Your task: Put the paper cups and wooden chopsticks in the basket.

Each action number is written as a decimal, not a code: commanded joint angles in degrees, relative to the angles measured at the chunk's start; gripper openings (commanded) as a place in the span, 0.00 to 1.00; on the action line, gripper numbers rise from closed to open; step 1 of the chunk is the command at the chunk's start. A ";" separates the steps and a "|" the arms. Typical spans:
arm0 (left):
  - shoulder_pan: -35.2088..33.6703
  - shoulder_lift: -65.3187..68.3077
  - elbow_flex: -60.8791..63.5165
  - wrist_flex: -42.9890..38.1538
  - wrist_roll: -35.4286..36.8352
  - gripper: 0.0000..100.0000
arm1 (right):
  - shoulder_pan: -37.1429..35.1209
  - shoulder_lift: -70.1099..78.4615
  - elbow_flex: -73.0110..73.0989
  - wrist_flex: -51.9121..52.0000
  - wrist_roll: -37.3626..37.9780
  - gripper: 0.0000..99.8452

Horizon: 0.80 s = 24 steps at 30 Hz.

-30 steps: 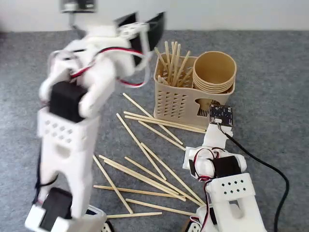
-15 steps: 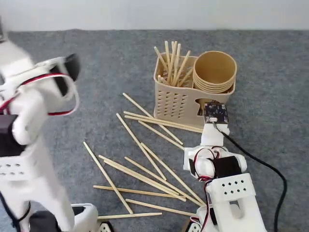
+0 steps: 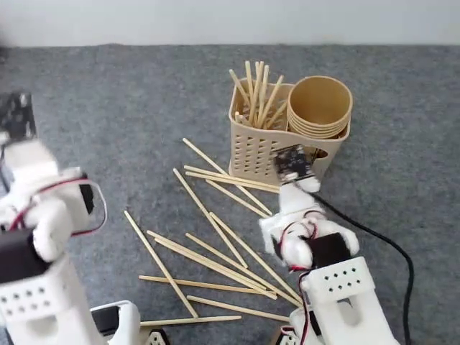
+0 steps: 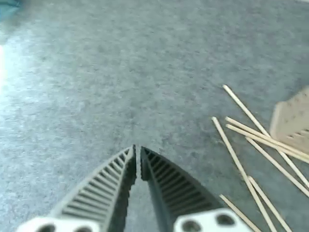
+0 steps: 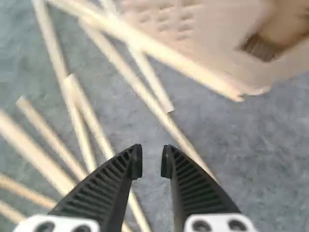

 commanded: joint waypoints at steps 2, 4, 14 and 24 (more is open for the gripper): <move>-5.63 -12.13 16.66 -10.46 -0.88 0.02 | -7.34 -0.84 -7.47 4.70 0.88 0.10; -6.68 -16.35 24.22 -13.89 -1.67 0.02 | -10.68 -0.84 -8.97 5.67 0.88 0.10; -6.95 -28.57 42.77 -16.53 -6.33 0.02 | -24.84 18.95 -15.47 5.05 0.97 0.10; -11.34 -32.26 52.88 -23.12 -6.59 0.02 | -31.43 47.43 -32.35 5.05 0.97 0.10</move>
